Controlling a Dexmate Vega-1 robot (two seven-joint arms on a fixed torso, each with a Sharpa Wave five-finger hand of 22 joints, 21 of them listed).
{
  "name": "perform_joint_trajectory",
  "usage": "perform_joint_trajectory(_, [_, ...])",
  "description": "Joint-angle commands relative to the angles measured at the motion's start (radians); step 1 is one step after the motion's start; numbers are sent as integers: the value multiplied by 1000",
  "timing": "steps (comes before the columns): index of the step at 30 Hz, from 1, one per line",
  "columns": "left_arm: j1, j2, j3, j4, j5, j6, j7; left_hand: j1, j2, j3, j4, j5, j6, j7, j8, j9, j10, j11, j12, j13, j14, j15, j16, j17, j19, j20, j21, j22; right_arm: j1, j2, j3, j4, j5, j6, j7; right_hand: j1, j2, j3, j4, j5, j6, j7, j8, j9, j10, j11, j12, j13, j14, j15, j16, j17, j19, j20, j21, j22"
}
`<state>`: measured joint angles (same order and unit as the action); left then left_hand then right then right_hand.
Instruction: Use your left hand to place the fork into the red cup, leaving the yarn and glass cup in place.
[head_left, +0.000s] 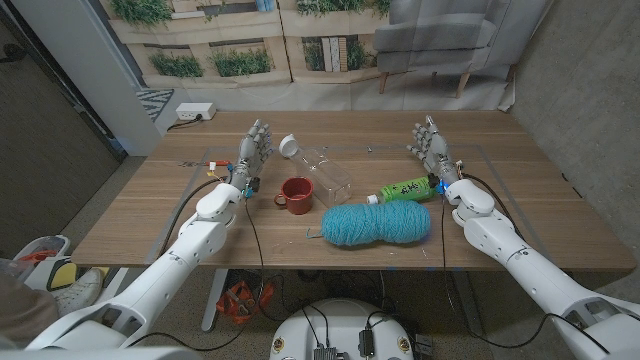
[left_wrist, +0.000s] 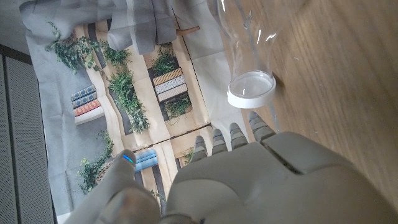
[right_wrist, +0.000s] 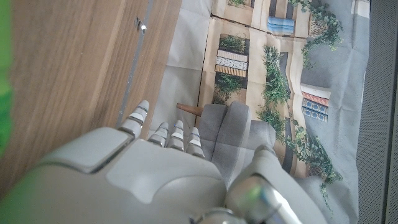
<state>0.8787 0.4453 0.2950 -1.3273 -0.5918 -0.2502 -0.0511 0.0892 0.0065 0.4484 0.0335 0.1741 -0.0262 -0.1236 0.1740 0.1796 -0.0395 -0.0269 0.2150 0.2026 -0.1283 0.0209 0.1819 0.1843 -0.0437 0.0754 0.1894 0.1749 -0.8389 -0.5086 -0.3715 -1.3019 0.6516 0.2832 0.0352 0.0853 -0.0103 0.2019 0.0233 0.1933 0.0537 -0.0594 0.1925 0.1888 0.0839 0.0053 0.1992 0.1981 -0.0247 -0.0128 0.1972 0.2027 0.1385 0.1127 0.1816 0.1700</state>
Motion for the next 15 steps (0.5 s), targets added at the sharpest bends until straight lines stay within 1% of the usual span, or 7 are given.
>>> perform_joint_trajectory(1, [56, -199, -270, -36, 237, 106, -140, 5, -1, 8, 0, 6, -1, -7, 6, 2, -7, -3, 6, 2, -9, -2, 5, 1, 1, 8, 7, 2, 1, 14, 1, -5, 14, -10, 15, 5, 2, 6, -1, 6, -1, -9, 5, 4, 8, 3, 4, 5, -13, 0, 4, 3, 6, 1, 6, 1])
perform_joint_trajectory(7, [60, -267, -345, -45, 313, 130, -197, 5, 0, 8, -1, 6, -1, -6, 7, 2, -7, 1, 6, 2, -10, -1, 5, 1, -1, 9, 7, 3, -1, 16, -3, -6, 6, -9, 13, 6, 3, 7, -2, 6, -1, -9, 6, 4, 9, 7, 4, 6, -13, 0, 4, 3, 5, 1, 6, 1])
perform_joint_trajectory(15, [63, -317, -399, -56, 379, 132, -232, 5, 2, 9, -3, 6, 0, -7, 9, 2, -5, -1, 6, 2, -13, 0, 4, 1, -3, 8, 6, 3, -8, 14, -1, -17, -2, -8, 3, 8, 5, 7, -4, 5, 0, -9, 6, 4, 8, 7, 4, 6, -16, 1, 4, 3, 3, 1, 6, 1])
